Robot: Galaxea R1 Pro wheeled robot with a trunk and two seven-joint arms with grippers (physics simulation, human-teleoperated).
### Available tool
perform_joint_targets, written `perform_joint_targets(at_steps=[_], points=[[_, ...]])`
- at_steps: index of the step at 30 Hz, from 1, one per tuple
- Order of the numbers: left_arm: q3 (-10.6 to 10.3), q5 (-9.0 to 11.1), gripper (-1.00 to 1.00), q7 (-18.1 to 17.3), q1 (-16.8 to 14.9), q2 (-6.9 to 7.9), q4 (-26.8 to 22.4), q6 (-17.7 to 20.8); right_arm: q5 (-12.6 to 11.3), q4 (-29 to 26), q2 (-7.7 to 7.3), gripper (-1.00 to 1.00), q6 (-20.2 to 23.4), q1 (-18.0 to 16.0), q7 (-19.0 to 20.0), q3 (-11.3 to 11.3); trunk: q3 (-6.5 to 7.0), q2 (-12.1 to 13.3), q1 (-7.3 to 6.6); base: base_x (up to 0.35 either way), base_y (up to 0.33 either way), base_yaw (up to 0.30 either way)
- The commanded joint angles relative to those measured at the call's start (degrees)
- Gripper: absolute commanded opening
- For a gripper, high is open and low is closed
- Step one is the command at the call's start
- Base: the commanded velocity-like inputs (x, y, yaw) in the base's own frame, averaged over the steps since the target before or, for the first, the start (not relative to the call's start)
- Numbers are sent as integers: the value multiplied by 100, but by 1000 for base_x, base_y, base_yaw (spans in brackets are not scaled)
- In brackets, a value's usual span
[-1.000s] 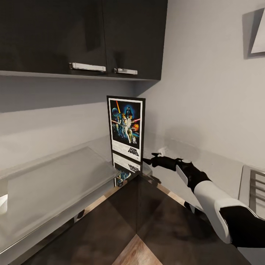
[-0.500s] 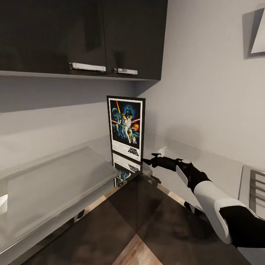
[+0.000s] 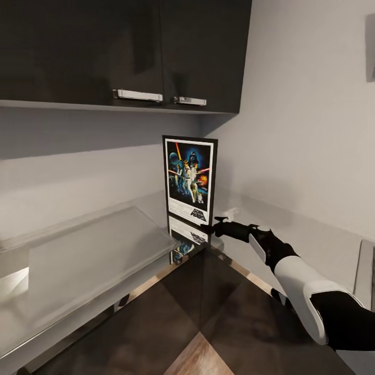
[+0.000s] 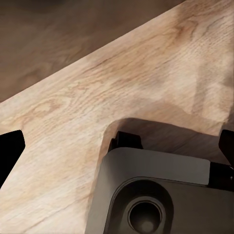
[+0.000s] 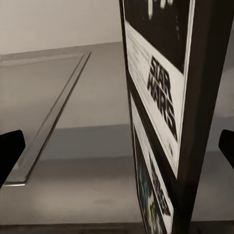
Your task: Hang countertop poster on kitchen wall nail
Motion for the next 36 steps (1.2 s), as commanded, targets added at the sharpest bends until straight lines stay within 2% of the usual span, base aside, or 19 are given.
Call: perform_joint_targets(at_steps=[1, 36], points=[[21, 59, 100, -39, 1, -2, -5, 5, -59, -2, -8, 100, 19, -3, 4, 39, -5, -3, 0, 0, 0, 31], [21, 50, 100, -39, 1, 9, -5, 5, -59, -11, -13, 100, 19, -3, 4, 30, -5, -3, 0, 39, -22, 3]])
